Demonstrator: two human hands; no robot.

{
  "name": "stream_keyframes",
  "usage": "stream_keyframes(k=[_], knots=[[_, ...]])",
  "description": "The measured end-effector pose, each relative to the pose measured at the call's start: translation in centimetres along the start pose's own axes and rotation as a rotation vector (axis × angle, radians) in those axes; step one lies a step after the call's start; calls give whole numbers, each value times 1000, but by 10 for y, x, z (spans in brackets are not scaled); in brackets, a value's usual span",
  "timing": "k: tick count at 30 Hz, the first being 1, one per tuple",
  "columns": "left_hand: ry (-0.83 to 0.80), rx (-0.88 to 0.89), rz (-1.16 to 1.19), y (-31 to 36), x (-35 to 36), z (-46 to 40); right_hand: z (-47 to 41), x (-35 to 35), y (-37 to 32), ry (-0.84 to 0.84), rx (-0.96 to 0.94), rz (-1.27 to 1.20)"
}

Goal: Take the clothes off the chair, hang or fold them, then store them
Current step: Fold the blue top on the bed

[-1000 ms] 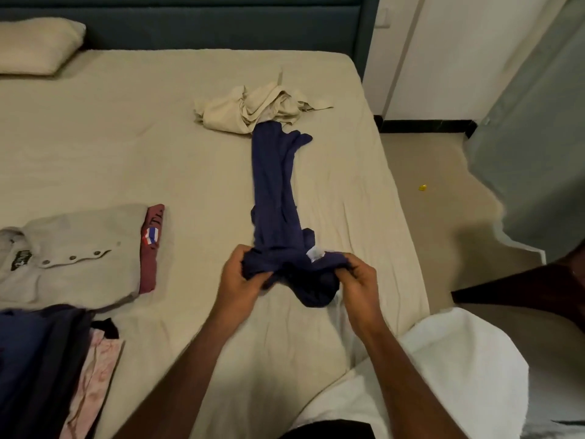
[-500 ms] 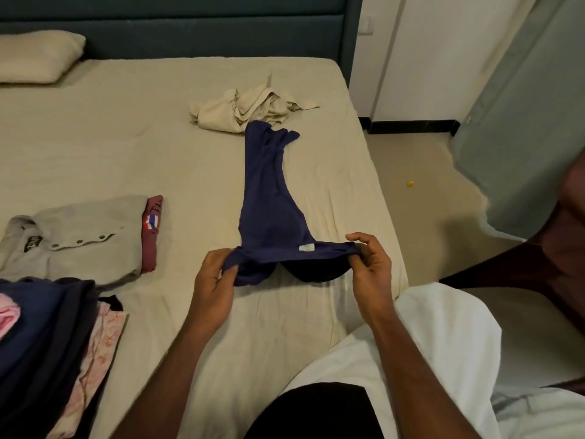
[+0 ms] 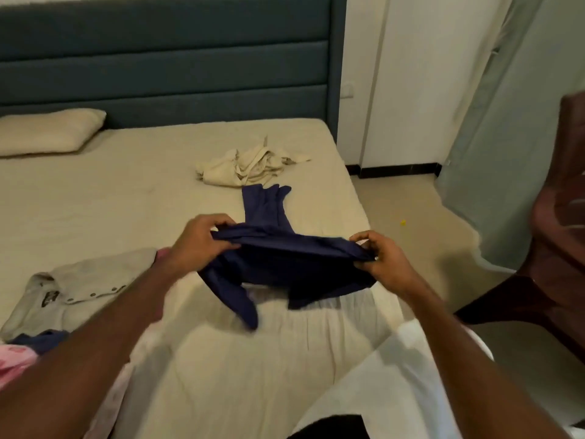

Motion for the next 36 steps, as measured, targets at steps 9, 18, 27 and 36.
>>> stream_keyframes(k=[9,18,27,36], knots=[[342,135,-138,97,-147,-98,-65,-130,-173,666,-172,369],[825,248,45,174,-215,-102,-61,-190,-256,989,-204,241],[642,215,96,202,-272,-76,-19,-231,-283,986,-512,238],[231,-36,87,172,-312,-74,-40,-245,-315,764,-441,231]])
Point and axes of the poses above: each hand's wrist, its own z-axis away from the middle knuckle, its own x-axis out of the palm, y = z × x, the point moved 4 cm from there along -z, towards the middle knuckle, and after that the axes turned 1 degree about -x, right-handed, at the moved point
